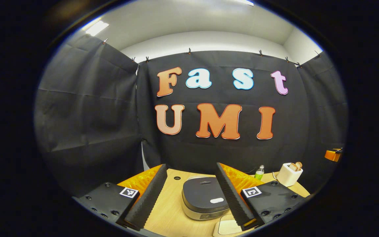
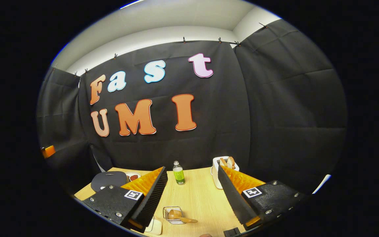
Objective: Close the left gripper, press the button to open the rice cooker; take a wooden spoon from the chopstick holder with the right hand, scoop a spoonful of rice and pour it into the rice cooker, then put the wooden spoon back into the chopstick holder.
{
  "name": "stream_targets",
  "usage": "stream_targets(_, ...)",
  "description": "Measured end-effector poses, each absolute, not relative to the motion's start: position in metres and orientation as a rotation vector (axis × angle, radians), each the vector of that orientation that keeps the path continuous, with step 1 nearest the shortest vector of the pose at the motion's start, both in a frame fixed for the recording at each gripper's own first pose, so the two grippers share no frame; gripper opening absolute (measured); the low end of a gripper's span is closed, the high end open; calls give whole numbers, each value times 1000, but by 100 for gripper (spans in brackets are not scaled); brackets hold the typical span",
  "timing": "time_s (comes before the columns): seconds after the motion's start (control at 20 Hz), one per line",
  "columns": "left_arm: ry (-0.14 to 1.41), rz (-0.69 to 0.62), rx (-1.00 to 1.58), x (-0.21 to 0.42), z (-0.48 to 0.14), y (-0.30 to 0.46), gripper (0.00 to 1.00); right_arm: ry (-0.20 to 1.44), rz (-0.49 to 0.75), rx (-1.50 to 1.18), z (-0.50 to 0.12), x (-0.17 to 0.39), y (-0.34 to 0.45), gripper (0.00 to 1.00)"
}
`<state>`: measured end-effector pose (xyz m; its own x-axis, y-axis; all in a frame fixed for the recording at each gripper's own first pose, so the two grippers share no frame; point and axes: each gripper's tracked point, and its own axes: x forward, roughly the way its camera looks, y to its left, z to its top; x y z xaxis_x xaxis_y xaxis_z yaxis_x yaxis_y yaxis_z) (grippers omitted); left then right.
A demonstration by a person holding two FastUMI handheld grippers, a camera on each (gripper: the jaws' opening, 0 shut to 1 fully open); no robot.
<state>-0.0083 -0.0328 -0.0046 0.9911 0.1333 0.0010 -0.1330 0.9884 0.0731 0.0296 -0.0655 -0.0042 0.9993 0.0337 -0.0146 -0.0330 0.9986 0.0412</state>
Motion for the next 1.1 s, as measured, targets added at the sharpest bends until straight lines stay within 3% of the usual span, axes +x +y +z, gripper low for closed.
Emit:
stream_targets(0.1, 2, 112, 78, 0, -4, -33, 97, 9, 15, 32, -3, 30, -65, 95)
stream_targets(0.15, 4, 107, 79, 4, -3, -31, 97, 7, 6, 26, -2, 29, -63, 100)
stream_targets(0.2, 2, 97, 75, 9, -2, -31, 98, 2, 3, 15, 0, 28, -60, 95)
stream_targets(0.35, 7, 63, 45, 23, -3, -32, 97, -15, -32, -25, 5, 29, -60, 95)
stream_targets(0.4, 15, 57, 37, 26, -6, -32, 99, -12, -32, -32, 4, 29, -57, 100)
stream_targets(0.45, 12, 54, 35, 29, -4, -30, 98, -8, -26, -35, 3, 29, -52, 95)
stream_targets(0.55, 8, 64, 53, 32, -4, -26, 98, -6, -28, -31, 4, 30, -48, 95)
stream_targets(0.6, 10, 66, 66, 33, -5, -24, 93, -10, -27, -27, 5, 31, -47, 100)
stream_targets(0.65, 12, 63, 78, 34, -6, -25, 89, -11, -22, -28, 5, 32, -44, 95)
stream_targets(0.9, 5, 9, 66, 37, -5, -35, 67, -7, -27, -26, 4, 35, -42, 95)
stream_targets(0.95, 6, 2, 59, 38, -5, -37, 63, -6, -27, -24, 4, 36, -42, 100)
stream_targets(1.05, 24, -1, 67, 38, -11, -36, 53, -4, -31, -23, 3, 35, -43, 95)
stream_targets(1.1, 29, -7, 71, 39, -12, -39, 55, -3, -32, -25, 3, 35, -43, 95)
